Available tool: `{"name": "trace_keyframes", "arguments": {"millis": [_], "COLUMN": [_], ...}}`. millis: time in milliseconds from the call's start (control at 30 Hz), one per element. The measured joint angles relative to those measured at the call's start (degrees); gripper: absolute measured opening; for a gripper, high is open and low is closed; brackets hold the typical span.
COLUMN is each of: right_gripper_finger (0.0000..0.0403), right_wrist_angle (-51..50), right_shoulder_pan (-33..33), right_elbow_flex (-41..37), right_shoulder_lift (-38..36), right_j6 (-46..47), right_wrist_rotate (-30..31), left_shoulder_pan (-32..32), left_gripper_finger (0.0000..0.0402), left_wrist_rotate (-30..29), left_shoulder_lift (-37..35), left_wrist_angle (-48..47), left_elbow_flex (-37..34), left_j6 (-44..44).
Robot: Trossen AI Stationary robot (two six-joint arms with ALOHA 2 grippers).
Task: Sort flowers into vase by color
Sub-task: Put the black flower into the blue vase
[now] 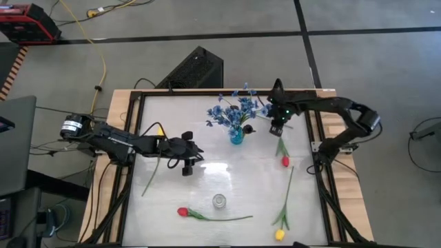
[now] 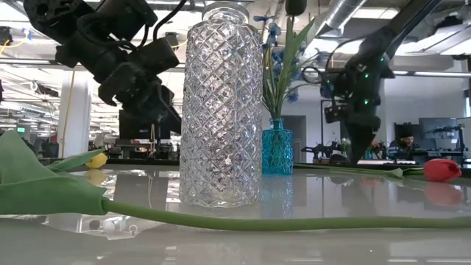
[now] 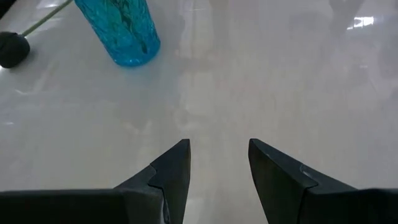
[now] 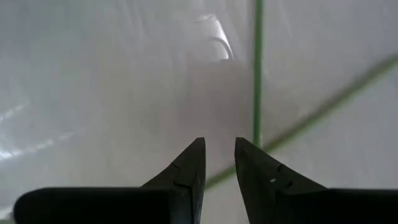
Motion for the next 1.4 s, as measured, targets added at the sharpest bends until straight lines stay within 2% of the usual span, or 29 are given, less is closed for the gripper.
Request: {"name": "trace_keyframes", "arguments": {"millis": [133,267,567,867,1100,1233,1400], "right_gripper_finger": [0.0114,0.0114,0.0114,0.0114,0.0114,0.0114,0.0114], "right_wrist_angle": [4.8,8.7,9.2,8.3,3.5,4.5,5.2], "right_shoulder_pan": [1.8,3.0,1.7,-0.5,0.0,-0.2,-0.9], "right_elbow_flex": [0.0,0.0,0.0,0.5,-0.3,0.0,0.0], "right_shoulder_lift": [2.5,3.7,4.3,9.4,2.6,-3.0,-4.9], "right_j6": [-2.3,-3.6,-4.2,-3.9,-3.6,-4.1,-4.9], "right_wrist_rotate": [0.2,3.3,3.6,1.7,-2.6,-2.7,-2.5], "left_shoulder_pan": [0.0,0.0,0.0,0.0,0.0,0.0,0.0], "left_gripper_finger": [0.0153,0.0153,0.0153,0.0153,0.0153,0.0153,0.0153], "left_wrist_rotate": [0.0,0.0,-0.1,0.0,1.3,1.3,1.3], "left_shoulder_lift": [0.0,0.0,0.0,0.0,0.0,0.0,0.0], "left_wrist_angle": [0.0,-0.3,0.0,-0.1,-0.5,-0.3,-0.2], "left_elbow_flex": [0.0,0.0,0.0,0.0,0.0,0.0,0.0], "left_j6": [-1.2,-1.7,-1.2,-2.6,-2.3,-2.3,-2.3]}}
